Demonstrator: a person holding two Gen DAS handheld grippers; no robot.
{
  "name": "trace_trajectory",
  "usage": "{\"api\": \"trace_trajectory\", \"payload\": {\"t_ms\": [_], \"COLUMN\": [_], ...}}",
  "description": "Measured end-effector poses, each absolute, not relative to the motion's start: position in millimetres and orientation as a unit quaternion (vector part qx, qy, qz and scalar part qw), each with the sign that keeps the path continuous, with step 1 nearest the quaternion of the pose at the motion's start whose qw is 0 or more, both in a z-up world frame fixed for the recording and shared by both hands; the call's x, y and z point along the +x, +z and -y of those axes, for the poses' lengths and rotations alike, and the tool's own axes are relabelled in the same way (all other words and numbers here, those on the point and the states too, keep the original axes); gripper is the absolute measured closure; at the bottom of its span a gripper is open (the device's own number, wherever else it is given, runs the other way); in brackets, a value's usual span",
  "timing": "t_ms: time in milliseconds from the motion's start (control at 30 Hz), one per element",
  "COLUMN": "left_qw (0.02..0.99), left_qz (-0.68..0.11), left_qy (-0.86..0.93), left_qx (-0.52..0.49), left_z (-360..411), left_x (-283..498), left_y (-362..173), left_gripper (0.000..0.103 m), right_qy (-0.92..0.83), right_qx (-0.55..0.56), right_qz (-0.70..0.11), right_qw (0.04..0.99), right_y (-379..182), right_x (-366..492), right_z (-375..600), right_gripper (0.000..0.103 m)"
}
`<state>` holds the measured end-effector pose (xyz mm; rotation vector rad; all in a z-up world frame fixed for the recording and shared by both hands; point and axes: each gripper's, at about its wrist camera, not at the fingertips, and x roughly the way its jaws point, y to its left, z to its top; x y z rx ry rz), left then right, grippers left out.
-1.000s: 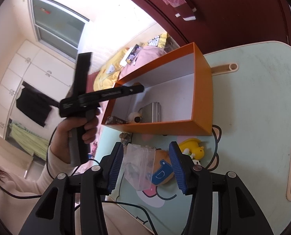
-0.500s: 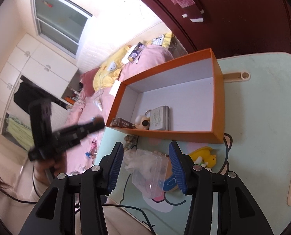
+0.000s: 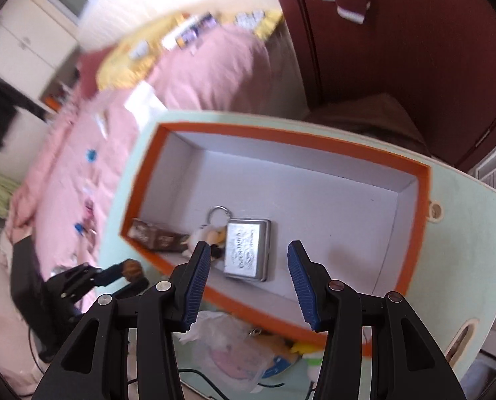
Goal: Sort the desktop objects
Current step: 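Lower the walnut onto the table and open the left tool, then grasp the silver metal tin in the box with the right tool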
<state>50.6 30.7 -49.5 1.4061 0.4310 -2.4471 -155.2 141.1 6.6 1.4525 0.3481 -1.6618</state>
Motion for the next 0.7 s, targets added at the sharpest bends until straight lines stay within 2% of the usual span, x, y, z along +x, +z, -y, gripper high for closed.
{"api": "trace_trajectory", "payload": {"t_ms": [133, 267, 700], "left_qw": [0.143, 0.137, 0.142], "left_qz": [-0.161, -0.189, -0.211], "left_qy": [-0.845, -0.848, -0.855], "left_qx": [0.489, 0.477, 0.453], "left_z": [-27, -17, 8], "left_x": [49, 50, 48], "left_y": [-56, -57, -52], "left_gripper": [0.072, 0.048, 0.048], "right_qy": [-0.634, -0.610, -0.635], "right_qx": [0.611, 0.620, 0.600], "right_qz": [-0.201, -0.248, -0.297], "right_qw": [0.430, 0.426, 0.385], "right_y": [-20, -39, -49], "right_x": [-157, -152, -164], "right_z": [-111, -96, -100], "right_gripper": [0.055, 0.055, 0.054]}}
